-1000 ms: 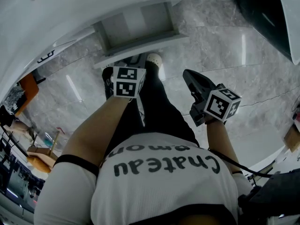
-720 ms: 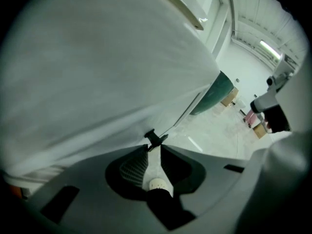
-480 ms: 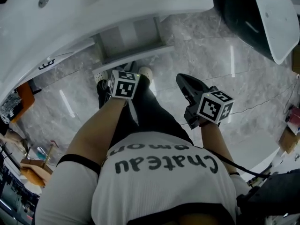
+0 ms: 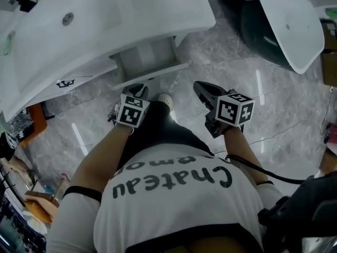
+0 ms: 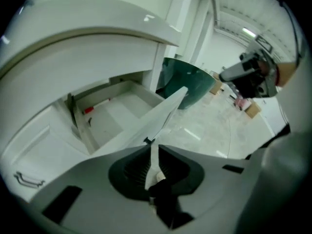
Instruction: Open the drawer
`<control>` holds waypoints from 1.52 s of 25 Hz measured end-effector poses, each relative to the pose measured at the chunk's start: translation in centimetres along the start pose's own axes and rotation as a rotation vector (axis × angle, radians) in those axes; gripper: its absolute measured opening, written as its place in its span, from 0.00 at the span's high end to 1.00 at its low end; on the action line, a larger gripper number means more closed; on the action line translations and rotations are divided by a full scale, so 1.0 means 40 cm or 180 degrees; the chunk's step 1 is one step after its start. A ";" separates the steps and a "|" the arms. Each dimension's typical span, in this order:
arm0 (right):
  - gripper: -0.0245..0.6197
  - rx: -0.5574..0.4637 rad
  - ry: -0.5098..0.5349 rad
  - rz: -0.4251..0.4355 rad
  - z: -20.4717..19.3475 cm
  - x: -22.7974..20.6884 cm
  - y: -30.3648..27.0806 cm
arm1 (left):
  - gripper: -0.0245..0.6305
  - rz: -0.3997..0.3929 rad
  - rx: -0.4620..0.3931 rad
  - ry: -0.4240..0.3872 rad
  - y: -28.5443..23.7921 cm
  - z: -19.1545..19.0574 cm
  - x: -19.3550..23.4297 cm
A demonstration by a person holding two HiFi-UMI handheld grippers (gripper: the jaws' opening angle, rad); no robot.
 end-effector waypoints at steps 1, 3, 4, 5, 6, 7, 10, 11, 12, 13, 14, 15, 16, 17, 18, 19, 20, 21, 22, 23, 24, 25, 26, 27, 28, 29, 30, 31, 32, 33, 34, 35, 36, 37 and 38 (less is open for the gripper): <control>0.95 -0.0022 0.0039 0.0044 0.011 0.019 -0.008 | 0.89 -0.0052 -0.0020 -0.0211 0.029 0.004 0.000; 0.95 -0.0035 0.0150 0.0152 0.032 0.060 -0.027 | 0.89 -0.0148 -0.0117 -0.0532 0.089 0.016 0.001; 0.95 -0.0039 0.0217 0.0210 0.042 0.081 -0.038 | 0.89 -0.0196 -0.0207 -0.0554 0.121 0.025 0.004; 0.95 -0.0045 0.0284 0.0267 0.052 0.103 -0.049 | 0.89 -0.0236 -0.0330 -0.0467 0.154 0.033 0.008; 0.95 -0.0054 0.0346 0.0321 0.060 0.126 -0.057 | 0.89 -0.0258 -0.0467 -0.0273 0.189 0.037 0.012; 0.95 -0.0063 0.0403 0.0368 0.066 0.151 -0.062 | 0.89 -0.0257 -0.0595 0.0001 0.224 0.032 0.013; 0.95 -0.0071 0.0571 0.0470 0.071 0.233 -0.056 | 0.89 -0.0158 -0.0875 0.0899 0.337 -0.013 0.011; 0.95 -0.0073 0.0653 0.0491 0.071 0.261 -0.051 | 0.89 -0.0130 -0.0950 0.1129 0.375 -0.034 0.008; 0.95 -0.0079 0.0761 0.0492 0.071 0.285 -0.045 | 0.89 -0.0109 -0.1008 0.1303 0.412 -0.058 0.005; 0.95 -0.0088 0.0884 0.0470 0.071 0.306 -0.038 | 0.89 -0.0092 -0.1031 0.1416 0.445 -0.086 0.000; 0.95 -0.0099 0.1000 0.0438 0.070 0.323 -0.030 | 0.89 -0.0072 -0.1016 0.1473 0.475 -0.116 -0.006; 0.95 -0.0110 0.1091 0.0416 0.067 0.339 -0.021 | 0.89 -0.0044 -0.0981 0.1490 0.501 -0.146 -0.012; 0.95 -0.0121 0.1155 0.0415 0.062 0.354 -0.014 | 0.89 -0.0003 -0.0958 0.1502 0.526 -0.176 -0.015; 0.95 -0.0137 0.1196 0.0432 0.056 0.370 -0.008 | 0.89 0.0054 -0.0969 0.1549 0.550 -0.202 -0.015; 0.95 -0.0159 0.1224 0.0456 0.050 0.386 -0.003 | 0.90 0.0117 -0.1020 0.1645 0.573 -0.224 -0.012; 0.95 -0.0188 0.1242 0.0480 0.044 0.401 0.003 | 0.91 0.0171 -0.1105 0.1763 0.594 -0.239 -0.011; 0.95 -0.0223 0.1253 0.0501 0.037 0.416 0.012 | 0.92 0.0205 -0.1214 0.1857 0.612 -0.247 -0.013; 0.95 -0.0254 0.1256 0.0519 0.026 0.429 0.022 | 0.93 0.0218 -0.1327 0.1907 0.628 -0.250 -0.019; 0.95 -0.0277 0.1256 0.0535 0.014 0.439 0.033 | 0.93 0.0222 -0.1432 0.1930 0.643 -0.250 -0.026; 0.95 -0.0290 0.1255 0.0551 0.002 0.447 0.043 | 0.93 0.0228 -0.1525 0.1950 0.658 -0.246 -0.031; 0.95 -0.0291 0.1257 0.0567 -0.009 0.454 0.050 | 0.93 0.0240 -0.1616 0.1981 0.674 -0.239 -0.034; 0.95 -0.0280 0.1260 0.0582 -0.016 0.458 0.055 | 0.93 0.0254 -0.1708 0.2015 0.691 -0.227 -0.034; 0.95 -0.0258 0.1258 0.0596 -0.020 0.460 0.059 | 0.93 0.0258 -0.1797 0.2040 0.706 -0.213 -0.036; 0.95 -0.0229 0.1255 0.0607 -0.023 0.460 0.065 | 0.93 0.0247 -0.1877 0.2049 0.720 -0.197 -0.040; 0.95 -0.0199 0.1257 0.0612 -0.023 0.460 0.071 | 0.93 0.0232 -0.1943 0.2038 0.731 -0.181 -0.045; 0.95 -0.0173 0.1271 0.0612 -0.022 0.459 0.077 | 0.93 0.0226 -0.1994 0.2014 0.741 -0.165 -0.050; 0.95 -0.0149 0.1293 0.0612 -0.019 0.459 0.082 | 0.93 0.0237 -0.2032 0.1983 0.749 -0.152 -0.052; 0.95 -0.0127 0.1318 0.0617 -0.016 0.460 0.086 | 0.93 0.0259 -0.2058 0.1954 0.755 -0.141 -0.054; 0.95 -0.0104 0.1341 0.0625 -0.011 0.460 0.089 | 0.93 0.0284 -0.2076 0.1936 0.759 -0.131 -0.054; 0.95 -0.0083 0.1364 0.0634 -0.006 0.461 0.092 | 0.93 0.0303 -0.2090 0.1932 0.761 -0.120 -0.055; 0.95 -0.0065 0.1390 0.0644 0.001 0.461 0.095 | 0.93 0.0315 -0.2105 0.1943 0.762 -0.110 -0.056; 0.95 -0.0053 0.1415 0.0652 0.008 0.461 0.098 | 0.93 0.0322 -0.2122 0.1958 0.761 -0.101 -0.057; 0.95 -0.0046 0.1436 0.0657 0.013 0.459 0.100 | 0.93 0.0327 -0.2138 0.1969 0.759 -0.094 -0.059; 0.95 -0.0044 0.1447 0.0657 0.017 0.455 0.102 | 0.93 0.0334 -0.2150 0.1977 0.757 -0.089 -0.061; 0.95 -0.0047 0.1446 0.0654 0.018 0.450 0.104 | 0.93 0.0339 -0.2156 0.1983 0.753 -0.085 -0.063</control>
Point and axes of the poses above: the fingertips, and each gripper's own axes: y backward along the fingers, x to its left, z out of its top, the point moved 8 cm from there along y, backward along the fingers, and after that the axes turned 6 degrees about -x, right-handed, at the moved point
